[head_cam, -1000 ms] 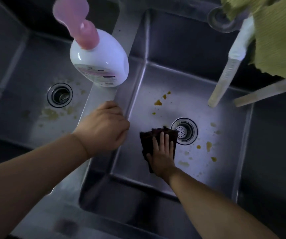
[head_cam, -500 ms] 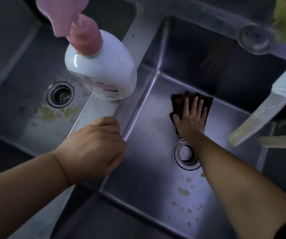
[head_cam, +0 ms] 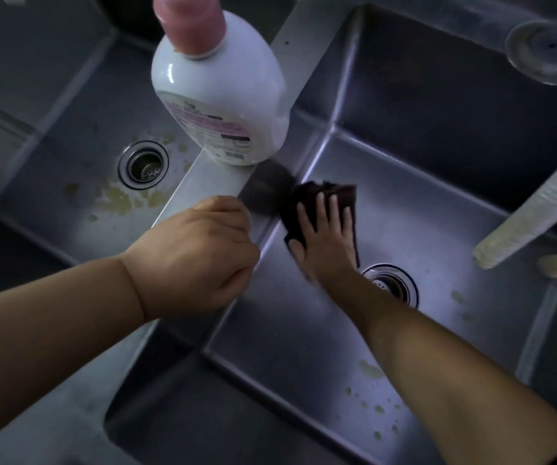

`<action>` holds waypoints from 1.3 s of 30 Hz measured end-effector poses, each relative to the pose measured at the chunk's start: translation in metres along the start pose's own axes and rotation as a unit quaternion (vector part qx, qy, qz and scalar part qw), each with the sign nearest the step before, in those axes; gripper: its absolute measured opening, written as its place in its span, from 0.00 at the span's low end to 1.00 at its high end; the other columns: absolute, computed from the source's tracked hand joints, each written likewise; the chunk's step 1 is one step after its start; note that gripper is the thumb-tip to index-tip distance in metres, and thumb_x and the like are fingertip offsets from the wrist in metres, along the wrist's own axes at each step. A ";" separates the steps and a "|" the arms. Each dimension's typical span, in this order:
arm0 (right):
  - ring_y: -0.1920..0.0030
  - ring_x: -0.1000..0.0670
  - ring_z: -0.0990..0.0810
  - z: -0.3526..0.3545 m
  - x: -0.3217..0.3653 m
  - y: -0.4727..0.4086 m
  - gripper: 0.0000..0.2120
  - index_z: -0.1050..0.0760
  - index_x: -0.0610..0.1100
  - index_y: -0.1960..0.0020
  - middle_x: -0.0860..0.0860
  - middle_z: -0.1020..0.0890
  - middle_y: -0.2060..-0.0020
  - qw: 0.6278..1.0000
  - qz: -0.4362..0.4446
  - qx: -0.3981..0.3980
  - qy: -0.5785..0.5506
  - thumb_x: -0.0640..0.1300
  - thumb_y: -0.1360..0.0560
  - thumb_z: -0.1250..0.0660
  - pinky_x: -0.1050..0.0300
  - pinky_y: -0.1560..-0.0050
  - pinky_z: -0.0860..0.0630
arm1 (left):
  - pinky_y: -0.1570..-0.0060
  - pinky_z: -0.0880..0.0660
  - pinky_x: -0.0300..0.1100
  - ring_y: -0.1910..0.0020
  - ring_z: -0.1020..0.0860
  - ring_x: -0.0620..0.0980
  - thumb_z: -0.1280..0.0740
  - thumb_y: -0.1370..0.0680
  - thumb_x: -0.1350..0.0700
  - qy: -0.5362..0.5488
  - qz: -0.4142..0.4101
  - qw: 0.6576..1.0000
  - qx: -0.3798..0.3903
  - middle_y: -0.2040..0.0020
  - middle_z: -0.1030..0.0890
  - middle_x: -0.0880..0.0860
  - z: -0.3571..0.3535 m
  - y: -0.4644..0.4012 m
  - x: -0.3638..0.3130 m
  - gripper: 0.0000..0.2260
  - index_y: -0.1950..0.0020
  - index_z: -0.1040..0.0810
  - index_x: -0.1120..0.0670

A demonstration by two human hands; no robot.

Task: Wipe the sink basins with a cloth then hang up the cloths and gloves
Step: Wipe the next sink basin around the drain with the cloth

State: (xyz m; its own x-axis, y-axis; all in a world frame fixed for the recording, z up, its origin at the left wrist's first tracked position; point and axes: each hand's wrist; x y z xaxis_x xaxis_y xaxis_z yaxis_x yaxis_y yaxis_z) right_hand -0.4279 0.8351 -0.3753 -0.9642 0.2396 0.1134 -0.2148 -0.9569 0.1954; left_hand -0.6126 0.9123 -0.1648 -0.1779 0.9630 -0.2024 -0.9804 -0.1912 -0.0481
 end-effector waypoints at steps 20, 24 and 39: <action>0.25 0.40 0.48 0.013 -0.053 -0.037 0.32 0.47 0.47 0.23 0.42 0.45 0.24 1.000 -0.002 -0.019 0.013 0.60 0.23 0.46 0.42 0.27 0.56 | 0.37 0.32 0.45 0.48 0.20 0.54 0.38 0.28 0.59 0.021 0.013 1.000 0.004 0.62 0.18 0.51 0.005 0.002 -0.003 0.08 0.61 0.19 0.56; 0.24 0.43 0.52 0.022 -0.067 -0.089 0.32 0.51 0.46 0.23 0.44 0.49 0.23 0.997 -0.059 -0.039 0.001 0.59 0.22 0.50 0.42 0.26 0.57 | 0.35 0.33 0.45 0.47 0.20 0.54 0.36 0.28 0.60 0.022 0.015 1.000 -0.012 0.63 0.19 0.52 0.002 0.003 0.000 0.06 0.62 0.20 0.56; 0.24 0.42 0.54 0.017 -0.023 -0.059 0.32 0.51 0.44 0.23 0.44 0.50 0.23 1.000 -0.002 -0.011 -0.006 0.58 0.21 0.52 0.39 0.27 0.58 | 0.35 0.34 0.44 0.55 0.20 0.56 0.36 0.29 0.60 -0.009 0.018 1.000 -0.002 0.63 0.19 0.52 0.001 0.000 -0.002 0.06 0.65 0.21 0.57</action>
State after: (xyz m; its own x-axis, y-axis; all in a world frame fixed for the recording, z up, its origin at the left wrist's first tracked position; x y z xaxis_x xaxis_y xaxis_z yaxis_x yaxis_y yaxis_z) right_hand -0.3905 0.8891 -0.3734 -0.9613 0.2455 0.1252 -0.2224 -0.9594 0.1734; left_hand -0.6122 0.9105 -0.1632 -0.2155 0.9587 -0.1855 -0.9728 -0.2273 -0.0444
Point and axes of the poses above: each hand's wrist, its own y-axis away from the middle knuckle, its own z-axis out of the back of the hand, x = y × z
